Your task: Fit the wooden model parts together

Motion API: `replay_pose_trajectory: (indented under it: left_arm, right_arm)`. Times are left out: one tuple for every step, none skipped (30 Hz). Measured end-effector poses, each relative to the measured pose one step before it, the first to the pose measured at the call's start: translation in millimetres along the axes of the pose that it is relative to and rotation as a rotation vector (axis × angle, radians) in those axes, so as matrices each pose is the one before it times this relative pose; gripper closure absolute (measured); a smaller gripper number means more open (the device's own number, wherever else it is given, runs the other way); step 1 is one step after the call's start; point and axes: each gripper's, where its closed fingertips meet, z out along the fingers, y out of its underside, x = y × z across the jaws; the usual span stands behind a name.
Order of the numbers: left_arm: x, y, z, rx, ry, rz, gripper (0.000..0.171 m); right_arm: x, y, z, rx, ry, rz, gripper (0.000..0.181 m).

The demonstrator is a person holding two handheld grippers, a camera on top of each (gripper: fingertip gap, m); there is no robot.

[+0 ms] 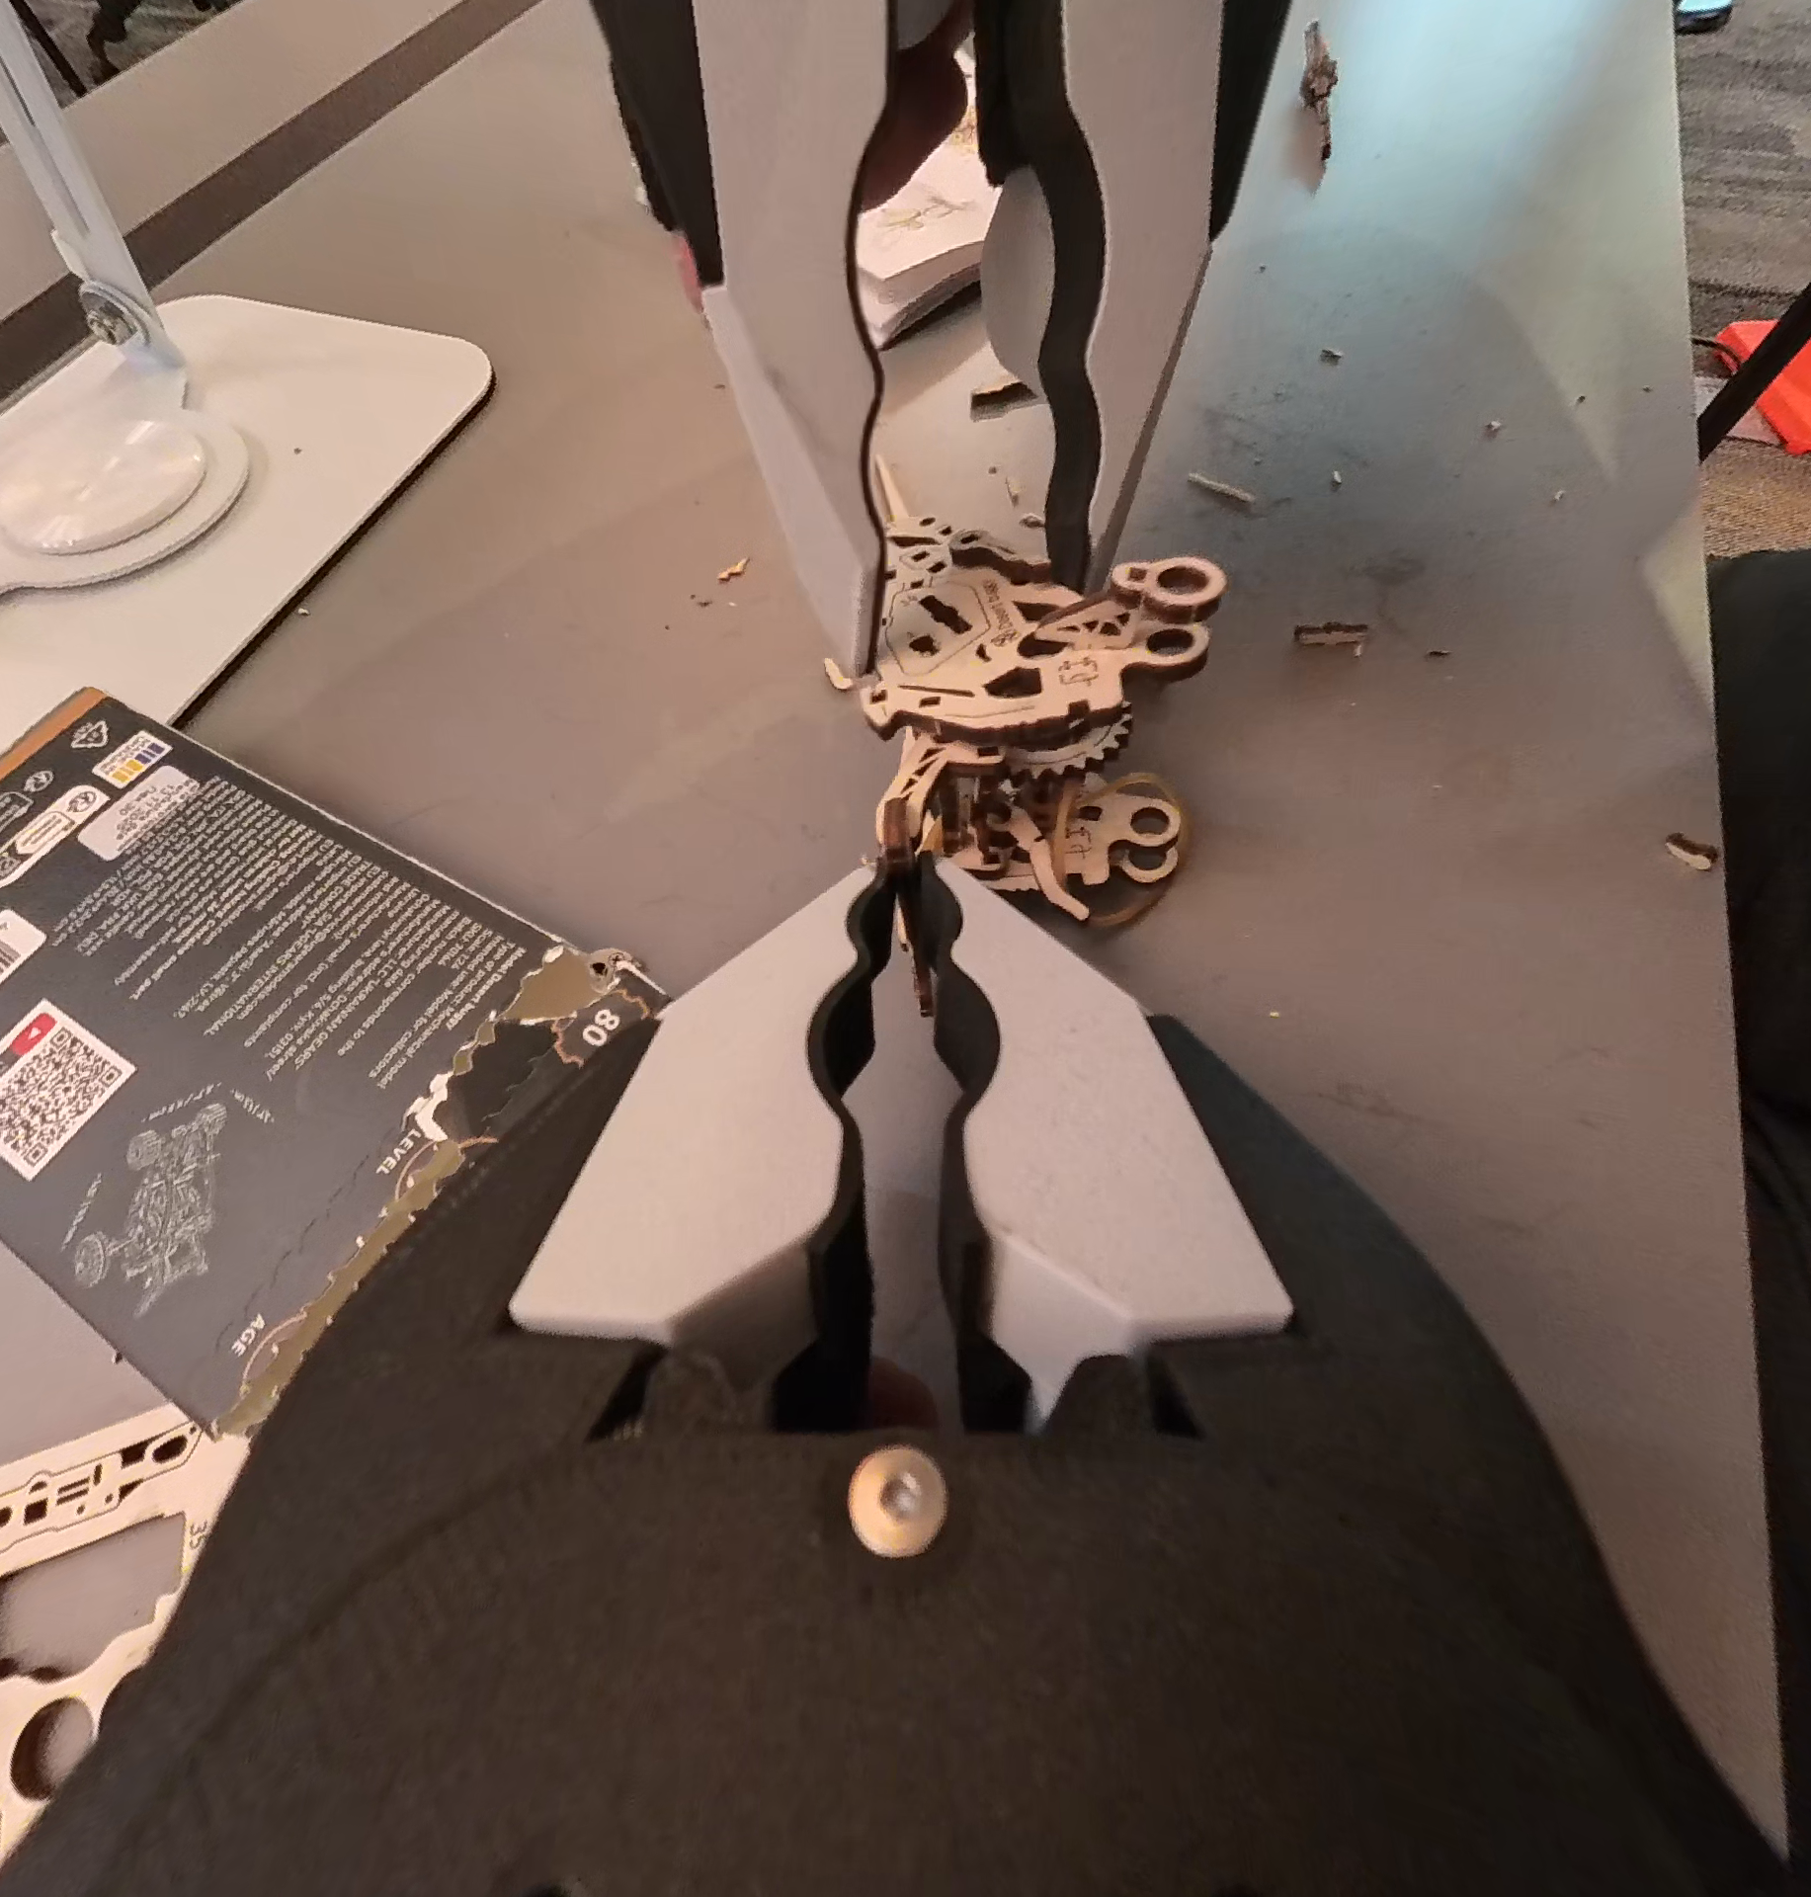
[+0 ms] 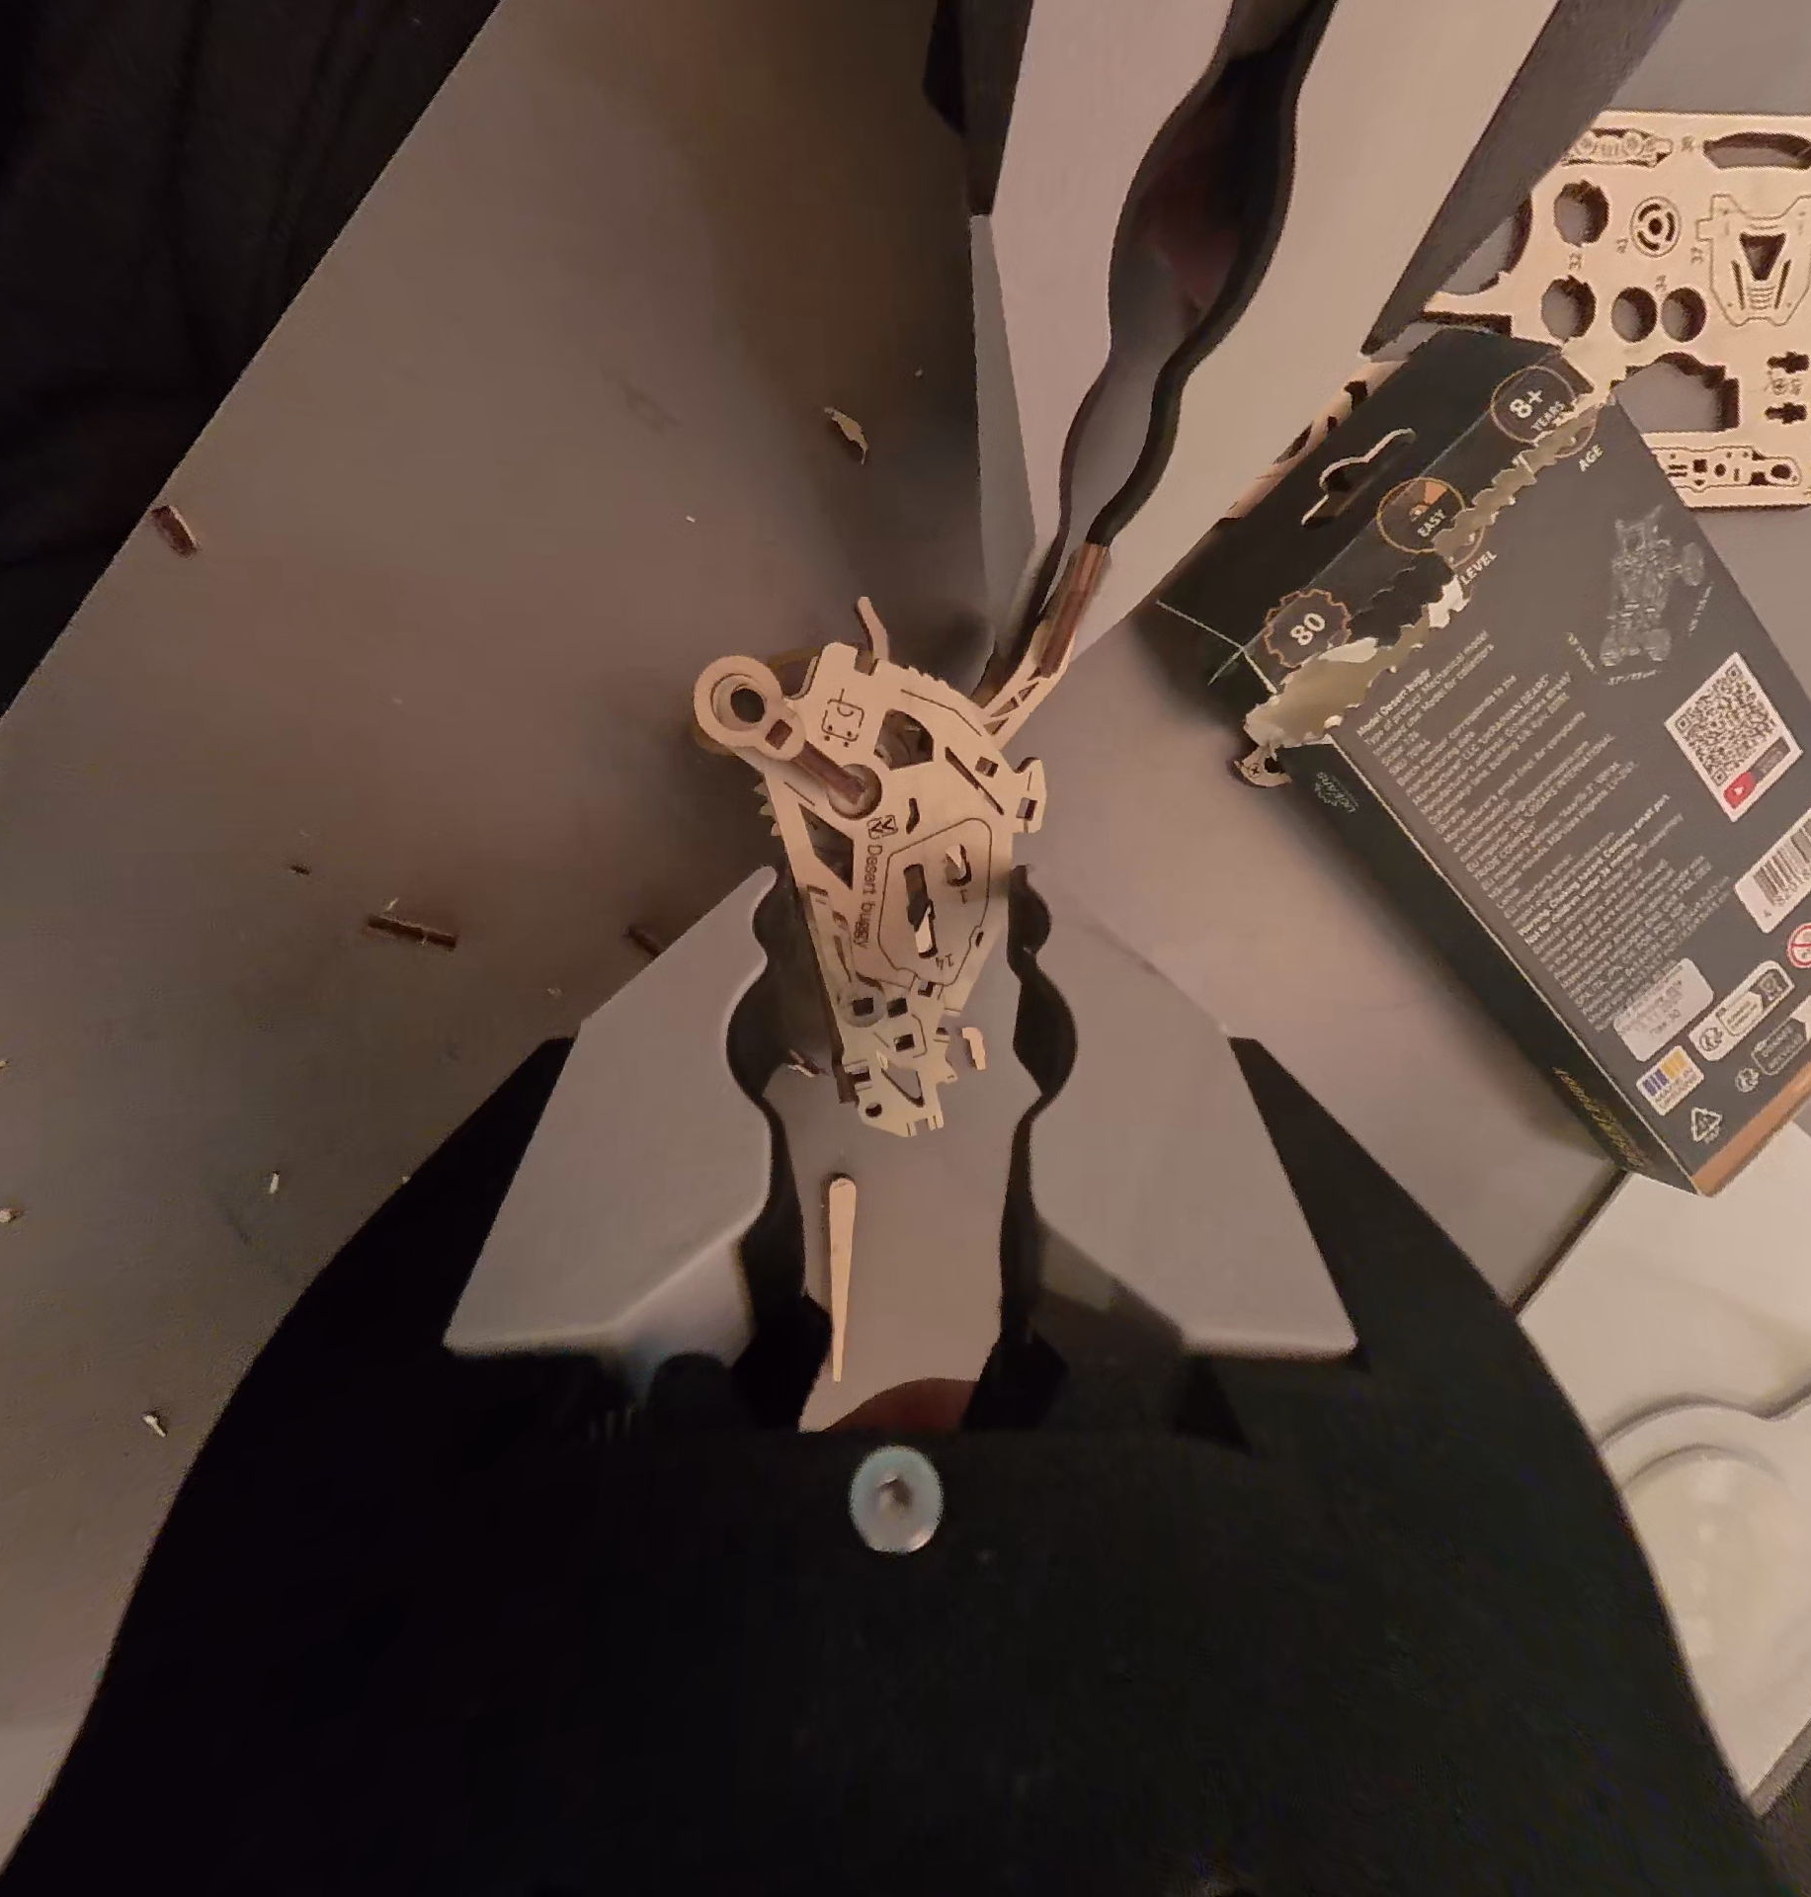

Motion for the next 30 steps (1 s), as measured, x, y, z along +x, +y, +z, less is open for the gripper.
replay_pose_trajectory:
  left_arm:
    - [-0.21, 0.29, 0.04, -0.00183, -0.0004, -0.0018, 0.170]
    - [0.13, -0.17, -0.05, 0.00099, 0.0017, -0.0014, 0.170]
    - [0.13, -0.07, 0.01, 0.00050, -0.0001, 0.0007, 0.170]
    - [-0.16, 0.29, 0.06, -0.00223, -0.0014, -0.0003, 0.170]
    - [-0.10, 0.16, 0.00, -0.00156, -0.0001, -0.0014, 0.170]
    - [0.03, 0.05, -0.02, -0.00039, 0.0005, -0.0009, 0.170]
    - [0.04, -0.11, -0.11, 0.00058, -0.0002, 0.0002, 0.170]
    - [0.27, -0.64, -0.14, 0.00484, 0.0008, 0.0014, 0.170]
    - [0.15, -0.07, -0.20, 0.00064, 0.0002, 0.0007, 0.170]
    - [0.03, -0.08, -0.11, 0.00037, 0.0003, 0.0001, 0.170]
    - [0.02, 0.01, -0.06, 0.00033, 0.0000, -0.0005, 0.170]
    - [-0.04, -0.08, -0.04, -0.00004, 0.0002, -0.0004, 0.170]
    - [0.05, -0.02, 0.01, 0.00012, 0.0003, -0.0002, 0.170]
    - [0.07, 0.04, -0.08, 0.00010, 0.0004, -0.0004, 0.170]
    - [-0.03, 0.02, 0.00, -0.00013, 0.0002, -0.0005, 0.170]
    - [-0.07, 0.02, 0.00, -0.00015, -0.0002, -0.0007, 0.170]
    - [-0.18, 0.03, 0.01, -0.00027, 0.0001, -0.0015, 0.170]
    - [0.02, -0.01, 0.00, 0.00004, -0.0001, -0.0005, 0.170]
    - [-0.03, 0.02, -0.02, -0.00010, -0.0008, 0.0003, 0.170]
    - [-0.18, 0.05, 0.04, -0.00075, -0.0008, -0.0003, 0.170]
    - [-0.24, 0.57, 0.10, -0.00398, -0.0013, -0.0014, 0.170]
    - [0.02, -0.05, 0.06, 0.00034, 0.0010, -0.0026, 0.170]
    - [0.06, -0.08, -0.08, 0.00136, 0.0004, 0.0010, 0.170]
    - [0.04, 0.04, 0.03, -0.00064, -0.0005, -0.0001, 0.170]
    - [-0.08, 0.04, 0.00, -0.00033, 0.0004, -0.0009, 0.170]
    - [-0.06, 0.09, 0.13, -0.00045, 0.0004, -0.0010, 0.170]
    - [-0.06, -0.03, 0.08, -0.00021, -0.0002, -0.0007, 0.170]
    - [-0.24, 0.03, -0.06, 0.00009, -0.0007, -0.0009, 0.170]
    - [-0.14, 0.26, 0.05, -0.00170, 0.0001, -0.0017, 0.170]
    - [0.39, -0.32, -0.05, 0.00243, 0.0033, 0.0006, 0.170]
  right_arm:
    - [-0.14, -0.31, 0.43, -0.0007, 0.0038, 0.0002, 0.144]
    - [0.12, -0.05, 0.11, -0.0001, 0.0039, 0.0020, 0.144]
    - [-0.22, 0.13, -0.19, -0.0010, -0.0002, 0.0009, 0.144]
    - [-0.09, -0.05, 0.00, -0.0010, -0.0001, -0.0024, 0.144]
    - [0.42, -0.38, 0.46, 0.0002, 0.0008, -0.0002, 0.144]
    - [0.41, -0.35, 0.34, 0.0005, 0.0004, 0.0001, 0.144]
    - [0.25, -0.14, 0.13, -0.0011, -0.0008, 0.0014, 0.144]
    - [0.31, -0.21, 0.58, -0.0021, 0.0016, 0.0010, 0.143]
    - [-0.09, 0.45, 1.42, -0.0060, 0.0028, 0.0005, 0.142]
    - [-0.67, 1.05, 1.61, -0.0087, 0.0011, -0.0018, 0.140]
    - [0.24, 0.06, 0.84, -0.0017, 0.0077, -0.0029, 0.138]
    - [0.65, -1.14, -0.41, 0.0058, 0.0089, 0.0003, 0.136]
    - [0.92, -1.34, -1.24, 0.0051, 0.0075, 0.0026, 0.133]
    - [1.48, -1.19, -2.21, 0.0039, 0.0127, -0.0031, 0.132]
    - [1.86, -1.61, -2.82, 0.0052, 0.0177, -0.0082, 0.132]
    - [1.00, -2.76, -2.95, 0.0116, 0.0118, -0.0073, 0.134]
    - [-0.50, -3.52, -2.08, 0.0155, 0.0037, -0.0062, 0.138]
    - [-1.77, -2.21, -0.18, 0.0066, -0.0019, -0.0066, 0.140]
    - [-3.08, -2.00, 1.01, 0.0049, -0.0054, -0.0100, 0.143]
    - [-3.57, -2.44, 1.64, 0.0095, -0.0070, -0.0087, 0.146]
    - [-3.17, -0.95, 2.19, 0.0013, -0.0060, -0.0042, 0.147]
    - [-0.56, 0.21, 1.27, -0.0028, 0.0096, -0.0067, 0.146]
    - [0.13, -0.39, -0.35, 0.0028, 0.0087, -0.0038, 0.147]
    - [-0.70, -1.04, -0.67, 0.0096, -0.0008, 0.0024, 0.150]
    - [-1.36, -1.43, -0.15, 0.0119, -0.0026, -0.0007, 0.152]
    - [-1.15, -0.99, 0.07, 0.0078, 0.0016, -0.0052, 0.153]
    - [-0.06, -0.47, 0.12, 0.0041, 0.0070, -0.0052, 0.154]
    - [1.17, 0.25, 0.40, -0.0013, 0.0096, 0.0056, 0.154]
    - [0.92, 1.13, 0.76, -0.0056, 0.0058, 0.0139, 0.150]
    - [-1.08, 0.28, 0.22, 0.0007, -0.0036, 0.0043, 0.147]
